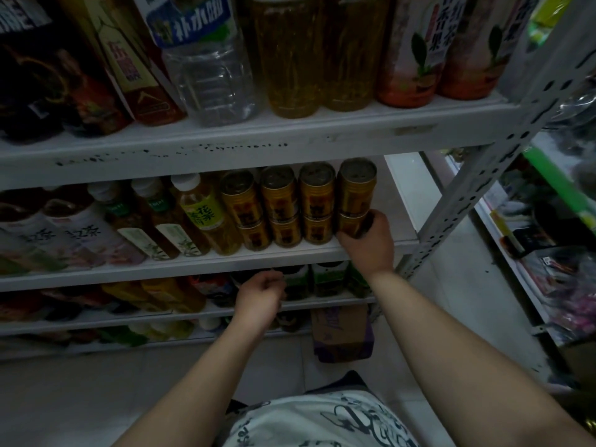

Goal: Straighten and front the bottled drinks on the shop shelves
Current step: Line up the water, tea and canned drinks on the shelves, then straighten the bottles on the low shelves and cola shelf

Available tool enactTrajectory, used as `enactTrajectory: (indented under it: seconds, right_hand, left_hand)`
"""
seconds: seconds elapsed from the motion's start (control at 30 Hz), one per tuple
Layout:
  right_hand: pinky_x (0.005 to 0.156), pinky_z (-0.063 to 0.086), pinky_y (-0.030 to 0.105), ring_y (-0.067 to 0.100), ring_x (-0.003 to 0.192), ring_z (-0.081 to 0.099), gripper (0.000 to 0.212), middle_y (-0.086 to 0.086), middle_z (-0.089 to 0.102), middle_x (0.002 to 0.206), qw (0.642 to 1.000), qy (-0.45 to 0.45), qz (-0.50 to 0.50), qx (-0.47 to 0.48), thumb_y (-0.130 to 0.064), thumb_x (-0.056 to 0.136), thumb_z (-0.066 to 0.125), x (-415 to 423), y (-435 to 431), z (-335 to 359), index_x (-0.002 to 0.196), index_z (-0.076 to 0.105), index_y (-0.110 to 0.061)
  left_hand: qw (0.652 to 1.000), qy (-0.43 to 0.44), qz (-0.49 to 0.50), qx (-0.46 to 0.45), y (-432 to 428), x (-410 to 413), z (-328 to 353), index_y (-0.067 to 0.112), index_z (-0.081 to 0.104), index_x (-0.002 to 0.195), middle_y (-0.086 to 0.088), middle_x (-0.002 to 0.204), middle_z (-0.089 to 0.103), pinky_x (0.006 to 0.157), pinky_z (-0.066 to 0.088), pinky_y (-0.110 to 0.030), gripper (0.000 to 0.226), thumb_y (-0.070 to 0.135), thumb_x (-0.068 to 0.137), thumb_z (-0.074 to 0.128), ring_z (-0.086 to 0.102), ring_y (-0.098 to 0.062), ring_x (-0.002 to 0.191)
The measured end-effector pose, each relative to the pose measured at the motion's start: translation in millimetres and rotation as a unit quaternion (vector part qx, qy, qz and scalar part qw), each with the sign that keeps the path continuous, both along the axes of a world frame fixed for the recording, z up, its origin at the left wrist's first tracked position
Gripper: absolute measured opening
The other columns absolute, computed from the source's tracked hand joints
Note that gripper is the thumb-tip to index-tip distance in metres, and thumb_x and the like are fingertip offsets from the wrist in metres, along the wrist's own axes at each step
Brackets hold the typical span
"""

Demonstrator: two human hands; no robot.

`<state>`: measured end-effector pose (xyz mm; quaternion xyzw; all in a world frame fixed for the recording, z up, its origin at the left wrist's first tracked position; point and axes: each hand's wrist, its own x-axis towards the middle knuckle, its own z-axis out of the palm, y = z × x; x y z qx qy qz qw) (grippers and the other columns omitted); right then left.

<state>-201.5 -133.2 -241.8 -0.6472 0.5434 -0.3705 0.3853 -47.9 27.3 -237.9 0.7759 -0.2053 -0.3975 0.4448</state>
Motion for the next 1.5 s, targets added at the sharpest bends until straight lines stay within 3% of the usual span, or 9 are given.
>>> enactTrajectory:
  seconds: [0.1, 0.2, 0.47, 0.6, 0.8, 1.1, 1.23, 1.37, 1.5]
  right_hand:
    - [0.096, 0.041, 0.028, 0.01, 0.115, 0.051, 0.066, -0.006, 0.05, 0.125, 0.996, -0.023, 0.087, 0.002, -0.032, 0.07, 0.077, -5, -10, 4, 0.125, 0.042, -0.031]
    - [0.08, 0.036, 0.006, -0.019, 0.095, 0.049, 0.069, -0.031, 0.051, 0.112, 0.988, -0.028, 0.145, 0.035, -0.039, 0.069, 0.08, -15, -19, 15, 0.124, 0.04, -0.045]
    - [0.091, 0.038, 0.02, 0.001, 0.101, 0.047, 0.057, -0.013, 0.05, 0.114, 0.999, -0.027, 0.008, -0.02, -0.025, 0.069, 0.08, 0, 0, 9, 0.116, 0.049, -0.032]
    - [0.081, 0.038, 0.005, -0.018, 0.092, 0.05, 0.057, -0.035, 0.049, 0.102, 0.992, -0.058, 0.113, 0.02, -0.026, 0.073, 0.076, -14, -5, 22, 0.106, 0.044, -0.059]
    - [0.088, 0.043, 0.018, 0.006, 0.107, 0.058, 0.06, -0.007, 0.06, 0.121, 0.98, -0.043, 0.173, 0.092, -0.016, 0.076, 0.074, -34, -29, 28, 0.131, 0.052, -0.023]
    - [0.091, 0.036, 0.021, 0.005, 0.111, 0.052, 0.061, -0.013, 0.057, 0.122, 0.978, -0.015, 0.178, 0.11, -0.021, 0.072, 0.056, -33, -29, 28, 0.132, 0.05, -0.031]
    - [0.072, 0.036, -0.005, -0.005, 0.1, 0.057, 0.039, -0.019, 0.06, 0.108, 0.992, -0.092, 0.021, 0.08, -0.014, 0.084, 0.053, -39, -9, 4, 0.122, 0.059, -0.022]
    - [0.068, 0.041, 0.008, 0.02, 0.085, 0.064, 0.021, -0.004, 0.064, 0.085, 0.989, -0.049, -0.138, 0.006, -0.005, 0.082, 0.059, -64, 33, -53, 0.094, 0.064, -0.021]
    - [0.081, 0.039, 0.017, 0.011, 0.101, 0.055, 0.044, -0.009, 0.052, 0.108, 0.991, 0.015, -0.092, 0.098, -0.011, 0.083, 0.064, -75, 39, -103, 0.126, 0.054, -0.019]
  left_hand:
    - [1.0, -0.007, 0.006, 0.005, 3, 4, 1, 0.032, 0.066, 0.086, 0.003, 0.079, 0.07, 0.077, 0.057, -0.042, 0.015, 0.019, 0.088, 0.061, 0.068, -0.02, 0.078]
    - [1.0, -0.012, 0.014, 0.002, 7, 8, 0, 0.033, 0.066, 0.081, 0.005, 0.078, 0.071, 0.079, 0.057, -0.043, 0.017, 0.017, 0.086, 0.063, 0.068, -0.018, 0.077]
    - [1.0, -0.029, 0.0, 0.009, 10, 13, -1, 0.029, 0.067, 0.096, 0.007, 0.079, 0.071, 0.078, 0.058, -0.042, 0.012, 0.023, 0.087, 0.062, 0.068, -0.013, 0.075]
    - [0.999, -0.032, 0.006, 0.016, 14, 17, -1, 0.026, 0.067, 0.103, 0.005, 0.08, 0.071, 0.076, 0.058, -0.041, 0.017, 0.029, 0.086, 0.064, 0.068, -0.013, 0.074]
    - [1.0, -0.02, 0.004, 0.019, 20, 13, -5, 0.024, 0.067, 0.105, 0.002, 0.086, 0.071, 0.08, 0.057, -0.042, 0.018, 0.03, 0.089, 0.063, 0.067, -0.015, 0.08]
    - [0.998, -0.041, -0.024, 0.037, 14, 8, -7, 0.026, 0.065, 0.106, 0.003, 0.087, 0.068, 0.076, 0.056, -0.038, 0.019, 0.02, 0.089, 0.058, 0.066, -0.017, 0.08]
    - [0.99, -0.086, -0.088, 0.066, 10, 12, -22, 0.034, 0.062, 0.097, 0.003, 0.1, 0.065, 0.073, 0.051, -0.029, 0.014, 0.023, 0.09, 0.056, 0.062, -0.013, 0.084]
    - [0.968, -0.171, -0.16, 0.09, -2, 22, -47, 0.026, 0.062, 0.112, 0.003, 0.112, 0.063, 0.075, 0.042, -0.023, 0.023, 0.023, 0.09, 0.056, 0.058, -0.012, 0.092]
    - [0.935, -0.296, -0.194, 0.021, -15, 34, -73, 0.012, 0.062, 0.114, -0.003, 0.108, 0.061, 0.082, 0.04, -0.025, 0.028, 0.01, 0.086, 0.058, 0.057, -0.022, 0.104]
